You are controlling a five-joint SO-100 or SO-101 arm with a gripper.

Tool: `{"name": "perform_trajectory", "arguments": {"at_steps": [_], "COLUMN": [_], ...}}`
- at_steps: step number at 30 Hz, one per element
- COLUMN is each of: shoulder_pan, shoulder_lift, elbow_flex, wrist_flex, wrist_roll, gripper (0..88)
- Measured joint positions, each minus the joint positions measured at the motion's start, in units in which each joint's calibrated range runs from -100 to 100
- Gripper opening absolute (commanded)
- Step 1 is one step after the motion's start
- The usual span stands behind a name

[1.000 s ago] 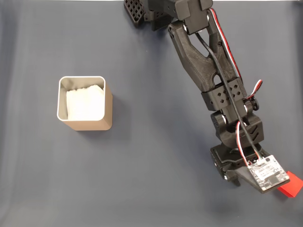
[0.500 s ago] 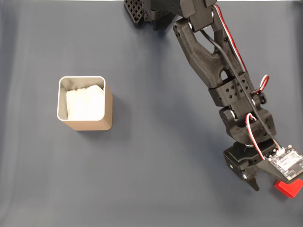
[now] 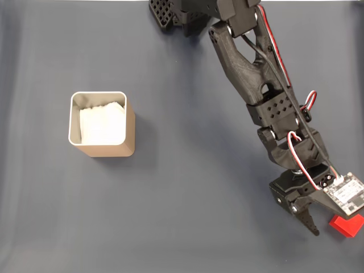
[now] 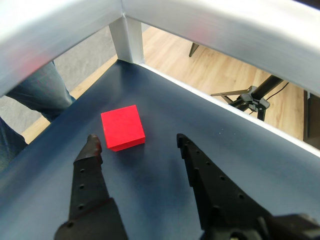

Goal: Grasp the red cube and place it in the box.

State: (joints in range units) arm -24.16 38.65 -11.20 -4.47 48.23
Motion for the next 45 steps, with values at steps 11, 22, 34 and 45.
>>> {"name": "perform_trajectory", "arguments": {"at_steps": [11,22,34,45], "shoulder_pan": [-1.05,-2.86,-2.93,-2.18], "shoulder_lift": [0.09,0.09,0.53,2.67], "elbow_flex": [2.09,2.91,2.91,2.91], "wrist_flex": [-3.33,-4.31,-9.42,-14.7], "wrist_roll": [0.24,0.88,1.66,2.34], "gripper": [36.4,36.2,36.0,35.4]}}
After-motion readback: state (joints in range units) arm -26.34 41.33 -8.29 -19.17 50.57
